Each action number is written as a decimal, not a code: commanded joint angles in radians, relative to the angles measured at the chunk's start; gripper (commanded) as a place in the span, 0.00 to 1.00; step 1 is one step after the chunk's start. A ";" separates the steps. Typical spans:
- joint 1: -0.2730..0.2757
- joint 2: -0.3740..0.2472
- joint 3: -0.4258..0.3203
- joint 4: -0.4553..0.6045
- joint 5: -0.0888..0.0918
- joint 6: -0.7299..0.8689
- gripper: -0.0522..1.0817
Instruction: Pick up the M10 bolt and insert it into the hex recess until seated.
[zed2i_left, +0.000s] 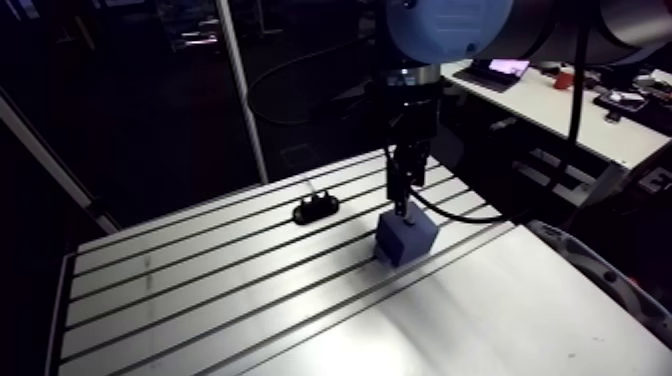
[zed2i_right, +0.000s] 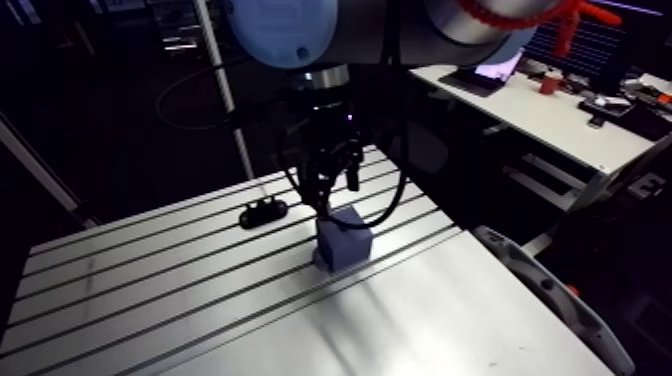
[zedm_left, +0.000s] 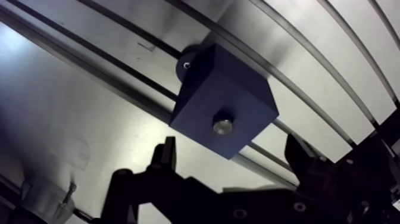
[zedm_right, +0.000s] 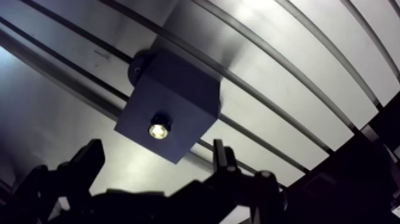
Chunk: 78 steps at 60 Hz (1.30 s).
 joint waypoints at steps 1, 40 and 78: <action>-0.002 -0.008 0.001 0.001 0.009 0.019 0.06; -0.023 -0.052 0.044 -0.085 0.046 0.549 0.27; -0.026 -0.090 0.104 -0.148 0.045 0.560 0.38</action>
